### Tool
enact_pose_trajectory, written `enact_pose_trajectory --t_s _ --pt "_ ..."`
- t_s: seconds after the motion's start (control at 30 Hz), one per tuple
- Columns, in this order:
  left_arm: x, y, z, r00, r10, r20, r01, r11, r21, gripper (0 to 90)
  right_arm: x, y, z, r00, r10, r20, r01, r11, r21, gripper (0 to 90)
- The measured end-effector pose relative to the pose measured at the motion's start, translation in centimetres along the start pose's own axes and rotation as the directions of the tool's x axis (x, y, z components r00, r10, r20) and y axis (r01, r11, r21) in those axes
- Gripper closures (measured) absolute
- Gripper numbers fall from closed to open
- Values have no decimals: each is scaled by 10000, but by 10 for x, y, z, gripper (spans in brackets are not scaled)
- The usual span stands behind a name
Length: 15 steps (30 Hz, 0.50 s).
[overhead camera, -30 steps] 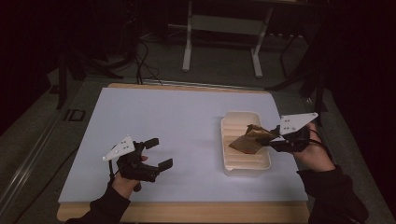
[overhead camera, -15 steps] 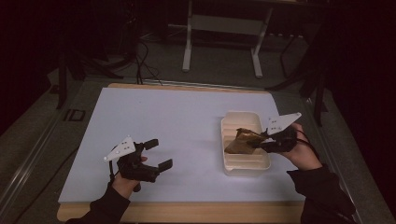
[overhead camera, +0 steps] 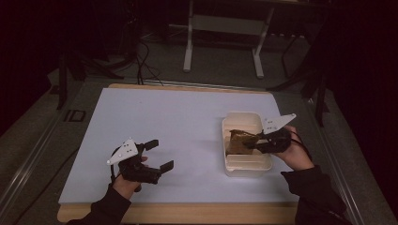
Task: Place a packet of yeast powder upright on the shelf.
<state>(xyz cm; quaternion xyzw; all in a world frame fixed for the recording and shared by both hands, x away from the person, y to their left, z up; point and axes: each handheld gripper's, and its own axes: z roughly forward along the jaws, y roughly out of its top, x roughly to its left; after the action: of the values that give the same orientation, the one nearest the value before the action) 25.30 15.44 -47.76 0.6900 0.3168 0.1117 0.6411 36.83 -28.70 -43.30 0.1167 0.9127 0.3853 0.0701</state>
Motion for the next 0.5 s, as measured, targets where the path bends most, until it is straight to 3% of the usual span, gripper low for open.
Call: enact_pose_trajectory --t_s 0.23,0.4,0.5 --pt "1 -1 -1 10000 13 -32 -13 10000 7 8 2 3 -3 9977 239 630 -232 9997 -125 618" --pt "3 -2 -1 9999 -146 71 146 9999 0 8 7 7 -12 9868 1131 1161 -1122 9936 -145 453" --pt "3 -3 0 9999 -142 59 142 9999 50 8 9 12 -22 9797 1328 1500 -1258 9905 -555 388"
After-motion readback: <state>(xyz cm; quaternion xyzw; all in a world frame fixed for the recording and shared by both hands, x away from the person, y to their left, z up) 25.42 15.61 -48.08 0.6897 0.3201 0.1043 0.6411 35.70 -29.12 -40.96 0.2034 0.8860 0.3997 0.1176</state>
